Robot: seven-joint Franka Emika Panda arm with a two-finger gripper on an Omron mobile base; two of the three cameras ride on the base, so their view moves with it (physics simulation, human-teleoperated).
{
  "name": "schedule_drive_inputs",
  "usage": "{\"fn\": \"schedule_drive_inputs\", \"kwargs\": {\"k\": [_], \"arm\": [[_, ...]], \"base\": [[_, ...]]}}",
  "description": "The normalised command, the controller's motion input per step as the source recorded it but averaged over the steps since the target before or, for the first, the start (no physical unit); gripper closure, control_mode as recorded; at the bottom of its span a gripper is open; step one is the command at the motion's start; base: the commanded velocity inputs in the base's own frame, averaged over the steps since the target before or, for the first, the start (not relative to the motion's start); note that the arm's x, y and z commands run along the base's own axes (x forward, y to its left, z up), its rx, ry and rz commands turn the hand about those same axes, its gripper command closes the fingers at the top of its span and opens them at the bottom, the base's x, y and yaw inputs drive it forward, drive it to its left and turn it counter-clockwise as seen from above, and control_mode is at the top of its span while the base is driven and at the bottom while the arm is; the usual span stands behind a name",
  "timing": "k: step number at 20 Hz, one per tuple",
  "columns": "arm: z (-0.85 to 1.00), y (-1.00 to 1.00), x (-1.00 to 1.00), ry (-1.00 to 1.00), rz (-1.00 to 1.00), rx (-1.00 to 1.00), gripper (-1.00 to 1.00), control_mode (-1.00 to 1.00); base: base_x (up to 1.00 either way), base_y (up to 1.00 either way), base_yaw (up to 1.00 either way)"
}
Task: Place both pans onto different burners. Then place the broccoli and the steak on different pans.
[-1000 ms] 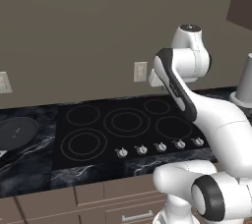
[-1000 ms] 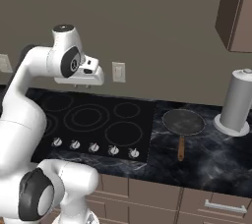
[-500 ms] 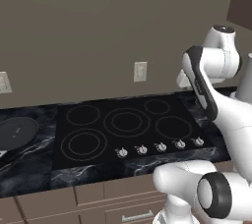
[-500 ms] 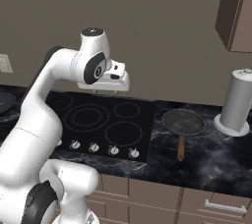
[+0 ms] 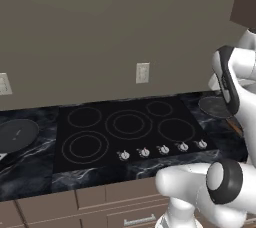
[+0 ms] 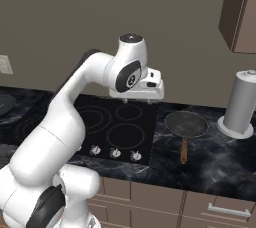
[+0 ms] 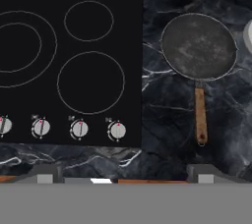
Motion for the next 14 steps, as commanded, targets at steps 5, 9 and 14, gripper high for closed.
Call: {"fn": "schedule_drive_inputs", "kwargs": {"k": [5,9,14], "arm": [[-0.06,-0.8,0.0,0.11,0.0,-0.05,-1.0,-1.0],[-0.24,-0.64,-0.04,0.12,0.0,-0.03,-1.0,-1.0],[-0.38,-0.44,-0.01,0.06,-0.1,0.0,-1.0,-1.0]], "base": [[0.0,0.0,0.0],[0.0,0.0,0.0],[0.0,0.0,0.0]]}}
